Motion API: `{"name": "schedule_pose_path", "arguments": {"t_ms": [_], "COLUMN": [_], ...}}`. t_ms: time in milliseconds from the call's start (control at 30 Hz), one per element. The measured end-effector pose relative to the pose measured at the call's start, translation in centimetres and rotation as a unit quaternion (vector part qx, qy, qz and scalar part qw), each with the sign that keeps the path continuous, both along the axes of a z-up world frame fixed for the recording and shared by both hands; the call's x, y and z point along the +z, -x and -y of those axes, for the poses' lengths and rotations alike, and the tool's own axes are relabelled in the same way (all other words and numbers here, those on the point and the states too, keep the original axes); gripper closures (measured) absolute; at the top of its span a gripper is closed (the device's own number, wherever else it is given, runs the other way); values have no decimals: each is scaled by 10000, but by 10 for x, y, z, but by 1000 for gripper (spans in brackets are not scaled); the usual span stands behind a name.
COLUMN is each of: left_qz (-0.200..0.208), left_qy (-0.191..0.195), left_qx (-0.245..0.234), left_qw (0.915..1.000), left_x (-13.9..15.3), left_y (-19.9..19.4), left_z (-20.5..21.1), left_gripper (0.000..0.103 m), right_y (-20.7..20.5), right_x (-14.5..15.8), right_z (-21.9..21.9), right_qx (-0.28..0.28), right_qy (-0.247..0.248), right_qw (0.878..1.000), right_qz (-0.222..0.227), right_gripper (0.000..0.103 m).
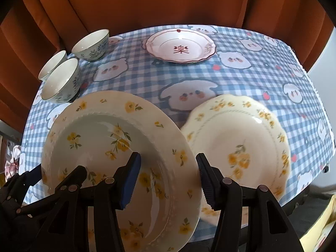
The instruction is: Organize plates and bowls
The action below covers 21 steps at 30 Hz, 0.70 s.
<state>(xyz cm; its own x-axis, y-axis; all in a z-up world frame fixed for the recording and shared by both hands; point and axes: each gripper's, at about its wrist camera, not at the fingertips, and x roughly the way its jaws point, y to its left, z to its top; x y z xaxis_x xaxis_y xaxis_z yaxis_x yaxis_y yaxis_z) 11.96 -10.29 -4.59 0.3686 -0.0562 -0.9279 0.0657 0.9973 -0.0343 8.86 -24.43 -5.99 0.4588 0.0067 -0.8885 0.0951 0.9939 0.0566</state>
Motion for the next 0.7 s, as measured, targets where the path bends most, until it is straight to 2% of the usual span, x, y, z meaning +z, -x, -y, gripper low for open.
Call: {"name": "schedule_pose_path", "arguments": {"t_ms": [700], "left_qz": [107], "left_qy": [5], "left_qx": [175], "left_qw": [9998], "left_x": [-1], "left_y": [8], "left_z": [120], "left_gripper": [28], "right_y": [3], "right_x": [3], "right_z": [121], "right_qx": [187], "right_qy": [27], "right_qw": [9998], "right_qz": [78], "right_gripper": [44]}}
